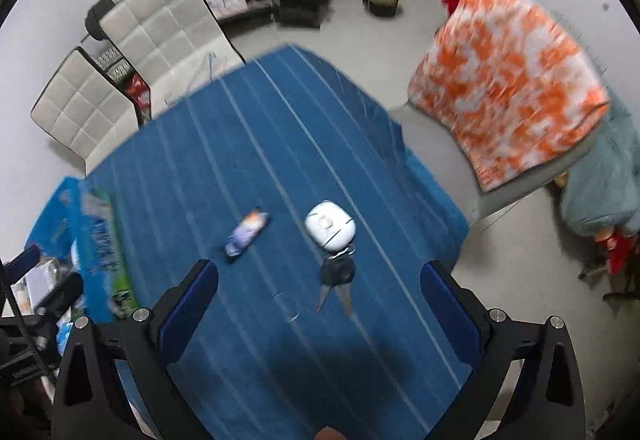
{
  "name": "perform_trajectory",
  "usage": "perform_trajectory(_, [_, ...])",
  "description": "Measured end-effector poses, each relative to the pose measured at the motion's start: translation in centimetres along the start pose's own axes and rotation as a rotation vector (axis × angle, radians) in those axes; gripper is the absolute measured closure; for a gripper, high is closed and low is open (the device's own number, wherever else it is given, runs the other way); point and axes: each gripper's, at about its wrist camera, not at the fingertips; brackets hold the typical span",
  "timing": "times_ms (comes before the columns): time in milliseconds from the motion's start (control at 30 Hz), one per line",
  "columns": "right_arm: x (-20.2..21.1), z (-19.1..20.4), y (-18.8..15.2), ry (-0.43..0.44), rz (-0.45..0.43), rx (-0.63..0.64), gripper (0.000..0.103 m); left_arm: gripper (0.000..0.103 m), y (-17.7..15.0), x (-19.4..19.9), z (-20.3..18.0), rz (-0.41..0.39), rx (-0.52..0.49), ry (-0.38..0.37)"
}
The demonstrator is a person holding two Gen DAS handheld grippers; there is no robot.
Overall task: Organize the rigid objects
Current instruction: 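Grasp the perfume vial with left gripper while right gripper grasps the white key fob, then carry the vial with left gripper while right gripper carries the key fob into the box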
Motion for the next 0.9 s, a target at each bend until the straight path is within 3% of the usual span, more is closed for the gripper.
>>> perform_trajectory(133, [-7.3,-0.5,2.4,0.002,0.081,0.067,0.001,0.025,2.0,-7.5,-2.8,0.110,-0.091,-0.052])
perform_trajectory(300, [-13.5,1.8,3.2,-0.073,0.133,0.221,0.009,0.028,2.2,-14.6,-4.7,0.221,-0.157,-0.096])
perform_trajectory(367, [-15.5,2.3,3.2,-0.090,0.169,0.256,0.019,0.030,2.1,-15.4,-4.7,0.216,-0.159,-0.099])
perform_trajectory(433, [-16.6,2.6,3.0,-0.063,0.193,0.263,0.021,0.037,2.5,-15.1,-4.9,0.170,-0.162,-0.098])
perform_trajectory(467, [-16.9,2.6,3.0,-0.050,0.196,0.260,0.021,0.044,2.7,-15.0,-4.9,0.168,-0.160,-0.094])
perform_trajectory(500, [-17.0,2.7,3.0,-0.046,0.195,0.260,0.021,0.061,2.7,-14.8,-4.8,0.160,-0.160,-0.092])
perform_trajectory(567, [-17.2,3.0,3.1,-0.046,0.189,0.273,0.021,0.081,2.4,-14.1,-4.5,0.157,-0.158,-0.071])
perform_trajectory(800, [-18.1,5.1,2.6,-0.071,0.225,0.343,0.041,0.081,-0.1,-13.5,-1.1,0.159,-0.016,-0.055])
perform_trajectory(900, [-17.6,5.9,2.2,-0.113,0.195,0.363,0.048,0.081,-0.7,-13.1,0.0,0.146,0.062,-0.063])
Point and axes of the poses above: each gripper's, at about its wrist camera, not at the fingertips, and x roughly against the way its jaws point, z to its left, y to its top, and after that the axes turned 9 degrees about -y, right-handed
